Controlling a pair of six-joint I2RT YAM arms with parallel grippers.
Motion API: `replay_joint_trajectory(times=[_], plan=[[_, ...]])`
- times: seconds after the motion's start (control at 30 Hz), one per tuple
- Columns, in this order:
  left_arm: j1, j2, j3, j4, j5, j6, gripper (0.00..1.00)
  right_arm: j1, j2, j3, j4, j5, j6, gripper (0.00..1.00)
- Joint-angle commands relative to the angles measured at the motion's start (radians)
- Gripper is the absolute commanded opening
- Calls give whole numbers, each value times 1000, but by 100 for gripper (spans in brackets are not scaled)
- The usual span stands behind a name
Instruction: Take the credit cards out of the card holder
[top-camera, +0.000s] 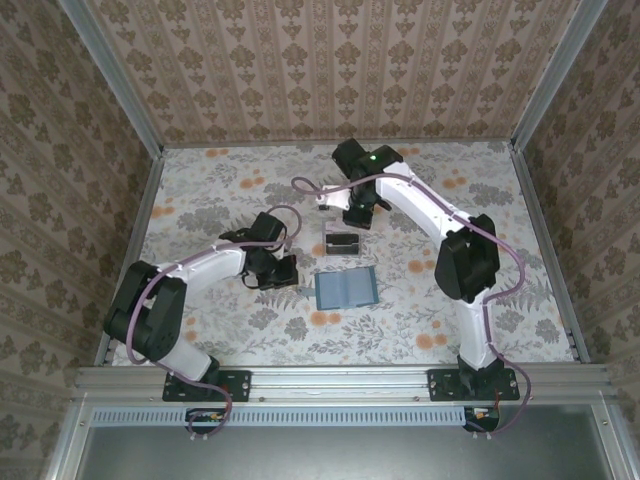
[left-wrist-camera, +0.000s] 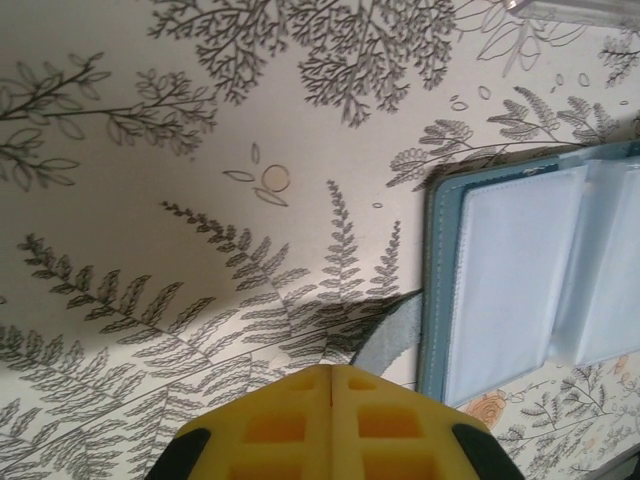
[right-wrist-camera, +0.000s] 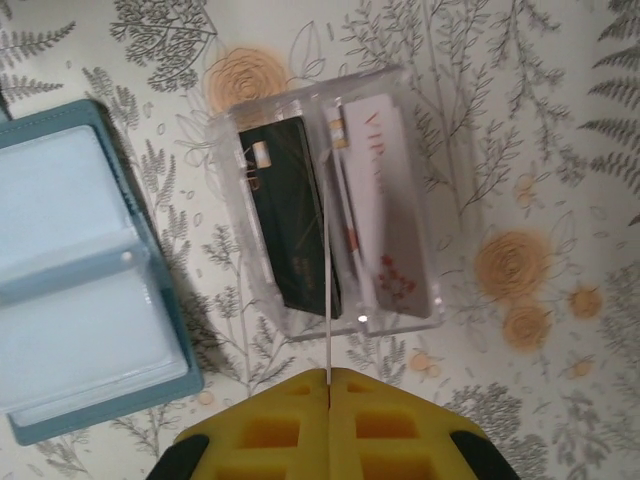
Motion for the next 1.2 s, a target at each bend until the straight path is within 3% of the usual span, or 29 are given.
replay_joint_trajectory(times=[0.0,0.33,0.67,1.17], plan=[[13,-21,-21,6,17,-5,6,2,74,116,-114,19,-78,0],[58,-23,-50,19,56,11,6,2,258,396,-260,0,-127,0],[81,-23,-65,23,69,16,6,3,310,403,-266,-15,-142,0],[89,-26,-66,10,60,34,7,2,285,399,-188,51,-97,17]])
